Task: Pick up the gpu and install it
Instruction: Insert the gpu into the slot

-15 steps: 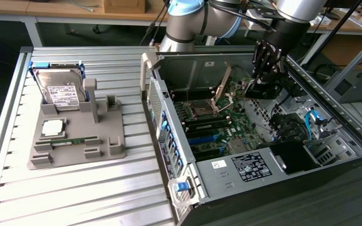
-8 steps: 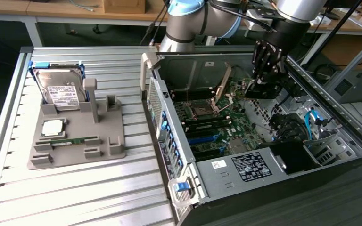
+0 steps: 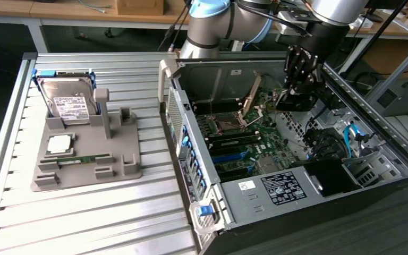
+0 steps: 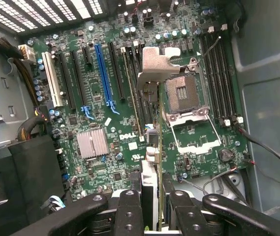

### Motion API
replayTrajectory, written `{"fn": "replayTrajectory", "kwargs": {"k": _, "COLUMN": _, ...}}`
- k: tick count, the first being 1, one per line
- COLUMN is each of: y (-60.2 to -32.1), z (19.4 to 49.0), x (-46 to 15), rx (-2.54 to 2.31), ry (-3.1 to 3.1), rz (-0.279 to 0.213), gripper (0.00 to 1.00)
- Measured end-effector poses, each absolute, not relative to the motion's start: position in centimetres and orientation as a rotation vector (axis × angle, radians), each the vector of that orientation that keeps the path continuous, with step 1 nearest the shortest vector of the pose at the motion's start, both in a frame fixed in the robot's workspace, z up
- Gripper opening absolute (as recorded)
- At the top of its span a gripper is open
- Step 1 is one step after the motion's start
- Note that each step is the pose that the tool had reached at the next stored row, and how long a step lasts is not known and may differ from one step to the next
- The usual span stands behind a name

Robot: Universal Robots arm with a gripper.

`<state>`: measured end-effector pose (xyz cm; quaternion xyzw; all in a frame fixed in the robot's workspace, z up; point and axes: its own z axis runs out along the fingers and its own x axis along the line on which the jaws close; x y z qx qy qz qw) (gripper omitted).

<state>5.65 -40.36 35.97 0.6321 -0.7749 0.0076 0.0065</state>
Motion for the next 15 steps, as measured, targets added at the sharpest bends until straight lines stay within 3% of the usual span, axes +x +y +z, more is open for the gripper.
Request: {"fn": "replayTrajectory", "kwargs": {"k": 15, "y": -40.37, "z": 35.95, "x": 5.65, "rx": 2.019, "ry": -2.39, "rz": 0.024, "gripper": 0.27}}
